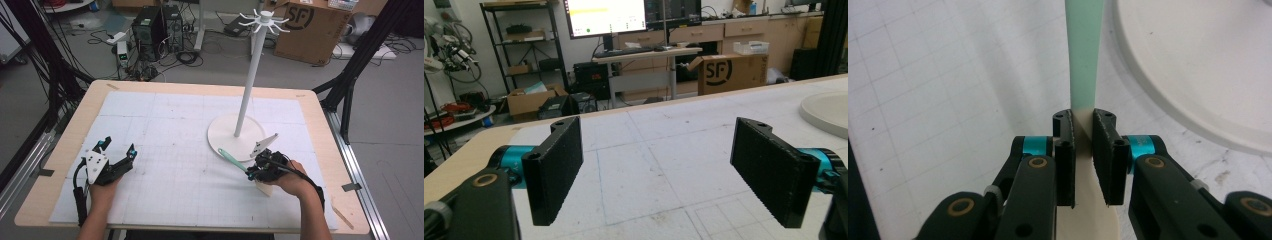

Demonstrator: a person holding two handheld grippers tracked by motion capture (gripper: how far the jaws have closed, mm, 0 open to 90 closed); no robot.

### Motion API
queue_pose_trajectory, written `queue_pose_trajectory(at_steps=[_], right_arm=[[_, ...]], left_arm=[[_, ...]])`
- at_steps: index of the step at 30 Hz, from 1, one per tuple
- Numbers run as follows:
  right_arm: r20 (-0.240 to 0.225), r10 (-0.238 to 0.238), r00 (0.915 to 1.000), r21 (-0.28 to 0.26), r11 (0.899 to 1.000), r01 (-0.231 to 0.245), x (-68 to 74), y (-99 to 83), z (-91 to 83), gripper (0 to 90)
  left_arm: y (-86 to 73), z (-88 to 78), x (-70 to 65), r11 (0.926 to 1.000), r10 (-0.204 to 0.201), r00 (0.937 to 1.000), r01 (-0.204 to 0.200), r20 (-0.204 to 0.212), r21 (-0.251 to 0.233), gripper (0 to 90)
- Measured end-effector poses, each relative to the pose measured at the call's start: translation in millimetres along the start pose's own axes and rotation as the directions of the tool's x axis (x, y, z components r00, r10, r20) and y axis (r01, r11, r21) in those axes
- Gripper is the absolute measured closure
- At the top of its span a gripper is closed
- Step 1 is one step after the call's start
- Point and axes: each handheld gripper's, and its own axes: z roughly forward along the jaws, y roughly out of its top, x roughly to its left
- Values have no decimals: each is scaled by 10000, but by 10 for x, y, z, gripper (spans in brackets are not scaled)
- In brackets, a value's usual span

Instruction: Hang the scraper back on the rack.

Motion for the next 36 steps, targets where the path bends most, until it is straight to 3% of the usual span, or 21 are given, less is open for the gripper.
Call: queue_pose_trajectory(at_steps=[5,7,10,21,25,28,30,32,34,36], right_arm=[[46,5,10000,-762,9971,-2,0,-50,-45,807],[-36,-219,9998,-1074,9940,214,7,-65,-61,807],[242,-177,9995,-1541,9878,212,13,-80,-101,807],[270,32,9996,-3518,9360,65,17,-194,-219,807],[131,-6,9999,-4384,8988,63,21,-256,-260,807],[185,-54,9998,-4711,8820,135,46,-264,-279,807],[186,-82,9998,-5063,8622,165,47,-278,-294,808],[137,-167,9998,-5555,8312,215,43,-301,-310,808],[199,-186,9996,-6081,7934,269,44,-330,-334,808],[103,-258,9996,-6424,7659,264,40,-357,-359,809]], left_arm=[[-1,1,0,10000,-15,10000,15,-2,-16,216],[0,1,0,10000,-2,10000,2,5,-5,216],[-1,1,-1,10000,1,10000,-1,-5,-15,216],[-1,1,-1,10000,3,10000,-3,-7,-18,216],[0,1,0,10000,18,10000,-18,2,-14,216],[-1,1,-1,10000,14,10000,-14,-6,-14,216],[-1,1,-2,10000,13,10000,-13,-2,-16,216],[-1,1,-1,10000,22,10000,-22,1,-16,216],[-1,1,-1,10000,6,10000,-6,-11,-18,216],[-1,1,-1,10000,7,10000,-7,-9,-18,216]])
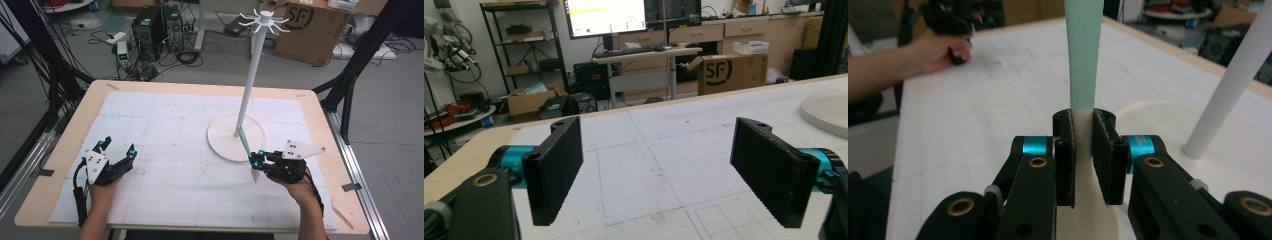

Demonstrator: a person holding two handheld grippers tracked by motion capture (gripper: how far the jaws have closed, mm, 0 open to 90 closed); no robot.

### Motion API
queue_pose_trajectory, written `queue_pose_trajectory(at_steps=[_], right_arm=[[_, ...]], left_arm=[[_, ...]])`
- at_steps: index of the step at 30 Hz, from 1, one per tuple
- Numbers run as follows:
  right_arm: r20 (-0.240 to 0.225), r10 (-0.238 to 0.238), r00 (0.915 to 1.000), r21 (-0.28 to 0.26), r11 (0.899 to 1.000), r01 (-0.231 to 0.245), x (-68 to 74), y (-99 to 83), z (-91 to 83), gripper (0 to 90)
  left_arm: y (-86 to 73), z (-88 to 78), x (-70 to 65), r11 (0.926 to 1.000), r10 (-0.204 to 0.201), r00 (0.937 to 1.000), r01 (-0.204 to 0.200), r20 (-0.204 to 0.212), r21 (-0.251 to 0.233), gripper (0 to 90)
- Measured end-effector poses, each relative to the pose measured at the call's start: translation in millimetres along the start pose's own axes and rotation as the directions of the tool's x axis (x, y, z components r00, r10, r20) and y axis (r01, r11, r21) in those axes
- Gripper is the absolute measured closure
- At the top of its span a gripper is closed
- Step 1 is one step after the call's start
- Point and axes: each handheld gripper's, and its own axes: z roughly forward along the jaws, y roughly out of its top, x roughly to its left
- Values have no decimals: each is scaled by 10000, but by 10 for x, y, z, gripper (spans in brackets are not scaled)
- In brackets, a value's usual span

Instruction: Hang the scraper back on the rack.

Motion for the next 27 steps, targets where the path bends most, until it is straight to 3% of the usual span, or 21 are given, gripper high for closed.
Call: queue_pose_trajectory(at_steps=[4,18,25,27], right_arm=[[-145,35,9999,-401,9992,-41,15,-11,-23,809],[262,324,9991,-1245,9918,-289,28,-74,-62,808],[802,496,9955,-1723,9844,-352,40,-63,-101,808],[1192,546,9914,-1872,9818,-315,47,-56,-116,808]], left_arm=[[0,-1,-3,10000,-9,10000,9,9,1,216],[-1,0,-3,10000,-4,10000,4,7,-7,215],[0,-1,-2,10000,-11,10000,11,9,2,215],[0,-1,-3,10000,-4,10000,4,8,-6,216]])
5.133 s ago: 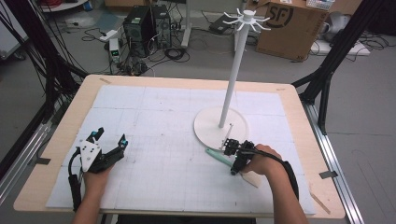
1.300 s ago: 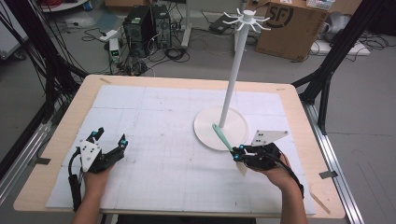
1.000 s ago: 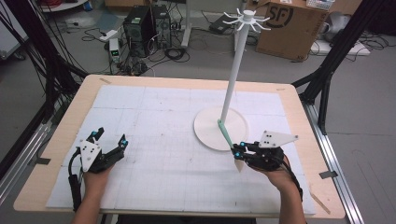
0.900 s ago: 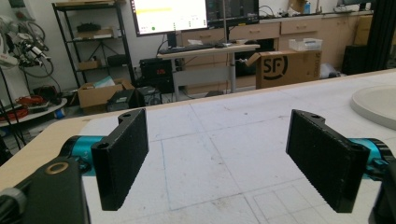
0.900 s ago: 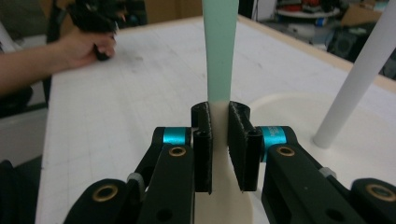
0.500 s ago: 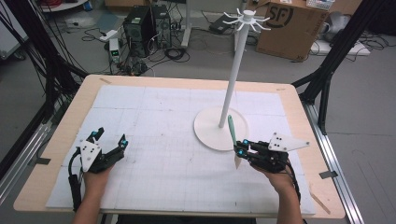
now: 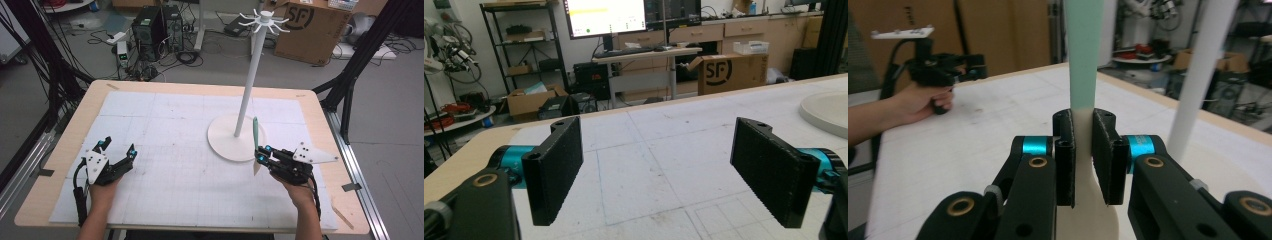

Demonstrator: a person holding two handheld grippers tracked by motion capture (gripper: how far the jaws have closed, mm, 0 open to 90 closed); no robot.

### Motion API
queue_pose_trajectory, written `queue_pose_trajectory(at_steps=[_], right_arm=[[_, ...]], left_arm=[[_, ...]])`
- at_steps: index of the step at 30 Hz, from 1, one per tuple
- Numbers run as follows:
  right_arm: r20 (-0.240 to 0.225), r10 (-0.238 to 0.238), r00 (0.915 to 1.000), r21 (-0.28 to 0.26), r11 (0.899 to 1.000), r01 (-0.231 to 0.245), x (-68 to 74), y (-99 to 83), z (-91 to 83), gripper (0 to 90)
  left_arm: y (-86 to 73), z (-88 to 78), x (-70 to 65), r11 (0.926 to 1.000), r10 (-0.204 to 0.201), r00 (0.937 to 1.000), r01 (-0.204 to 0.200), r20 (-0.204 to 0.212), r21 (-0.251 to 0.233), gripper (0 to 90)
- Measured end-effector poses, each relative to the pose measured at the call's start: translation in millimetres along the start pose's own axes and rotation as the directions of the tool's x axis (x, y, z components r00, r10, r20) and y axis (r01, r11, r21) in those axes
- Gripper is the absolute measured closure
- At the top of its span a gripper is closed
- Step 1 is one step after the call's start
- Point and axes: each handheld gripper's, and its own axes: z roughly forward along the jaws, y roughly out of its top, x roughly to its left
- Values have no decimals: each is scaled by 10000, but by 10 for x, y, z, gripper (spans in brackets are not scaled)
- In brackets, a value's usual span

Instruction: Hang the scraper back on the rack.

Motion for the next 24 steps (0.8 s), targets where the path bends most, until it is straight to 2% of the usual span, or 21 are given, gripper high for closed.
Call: queue_pose_trajectory(at_steps=[4,10,12,15,17,20,24], right_arm=[[716,43,9974,-298,9996,-22,3,16,-38,808],[1365,151,9905,-650,9979,-62,3,12,-98,808],[1565,337,9871,-834,9963,-208,5,-10,-125,808],[2032,582,9774,-1191,9923,-343,-4,-58,-163,808],[2482,739,9659,-1353,9900,-410,-16,-74,-192,808],[2656,1024,9586,-1714,9835,-576,-29,-82,-240,808],[2737,1063,9559,-1716,9833,-602,-37,-88,-271,808]], left_arm=[[0,0,1,10000,-5,10000,5,2,6,215],[0,0,1,10000,-3,10000,3,1,3,215],[-1,0,0,10000,-1,10000,1,-8,-9,215],[0,0,1,10000,-6,10000,6,1,7,216],[1,0,4,10000,19,10000,-19,3,7,215],[1,0,4,10000,16,10000,-16,6,9,216],[0,1,1,10000,6,10000,-6,-7,-13,216]])
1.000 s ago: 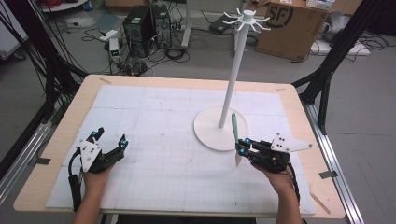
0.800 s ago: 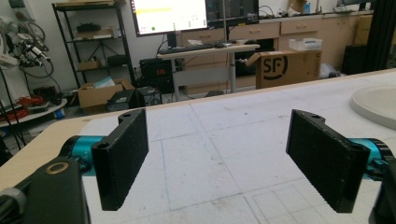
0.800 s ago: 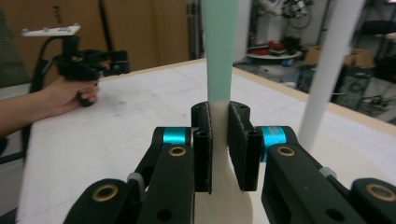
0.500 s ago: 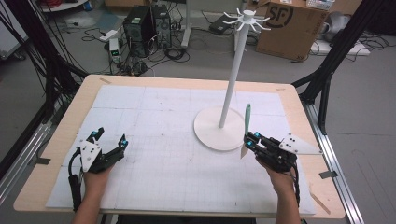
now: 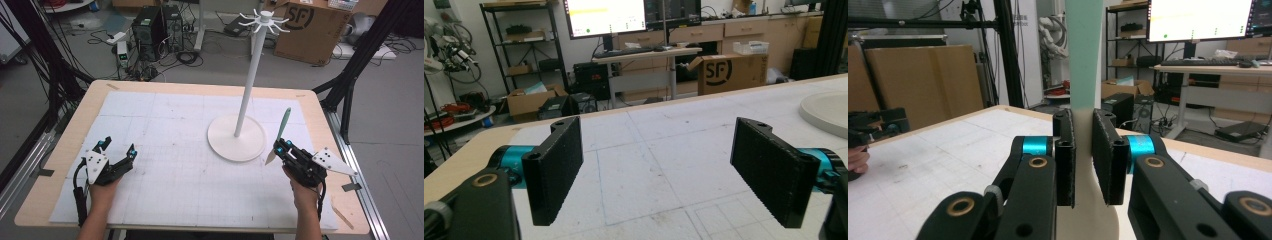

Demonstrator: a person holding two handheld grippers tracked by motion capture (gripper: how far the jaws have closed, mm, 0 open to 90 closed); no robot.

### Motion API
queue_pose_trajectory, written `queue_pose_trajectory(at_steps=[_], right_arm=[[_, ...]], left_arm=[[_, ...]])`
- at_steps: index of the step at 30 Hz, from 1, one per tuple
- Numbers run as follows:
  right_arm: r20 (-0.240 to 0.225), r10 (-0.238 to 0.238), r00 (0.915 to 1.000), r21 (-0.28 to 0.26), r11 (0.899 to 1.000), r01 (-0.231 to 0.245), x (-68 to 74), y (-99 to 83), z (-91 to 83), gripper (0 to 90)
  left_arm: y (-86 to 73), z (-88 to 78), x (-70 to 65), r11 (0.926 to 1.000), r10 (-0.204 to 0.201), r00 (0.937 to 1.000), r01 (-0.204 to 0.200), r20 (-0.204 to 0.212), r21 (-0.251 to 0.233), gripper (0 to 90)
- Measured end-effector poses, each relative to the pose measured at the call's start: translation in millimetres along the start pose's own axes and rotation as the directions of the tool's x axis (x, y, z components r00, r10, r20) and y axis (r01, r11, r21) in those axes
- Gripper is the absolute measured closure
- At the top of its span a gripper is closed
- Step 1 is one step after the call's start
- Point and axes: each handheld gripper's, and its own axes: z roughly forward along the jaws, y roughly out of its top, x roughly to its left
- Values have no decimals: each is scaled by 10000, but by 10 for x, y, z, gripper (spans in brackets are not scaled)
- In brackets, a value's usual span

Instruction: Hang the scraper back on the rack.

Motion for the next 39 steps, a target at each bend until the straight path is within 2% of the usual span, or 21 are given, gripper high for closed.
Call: queue_pose_trajectory(at_steps=[10,21,32,39], right_arm=[[235,20,9997,-51,10000,-18,-31,-13,-18,808],[234,47,9997,-145,9999,-44,-46,34,-13,808],[497,-24,9988,-324,9995,40,10,82,16,808],[696,114,9975,-351,9993,-90,30,84,23,808]], left_arm=[[0,-1,-1,10000,27,10000,-27,-2,9,215],[1,-1,-7,10000,82,10000,-82,1,-7,216],[1,-1,-9,10000,86,10000,-86,-14,-12,216],[1,-1,-10,10000,84,10000,-84,-9,-12,216]])
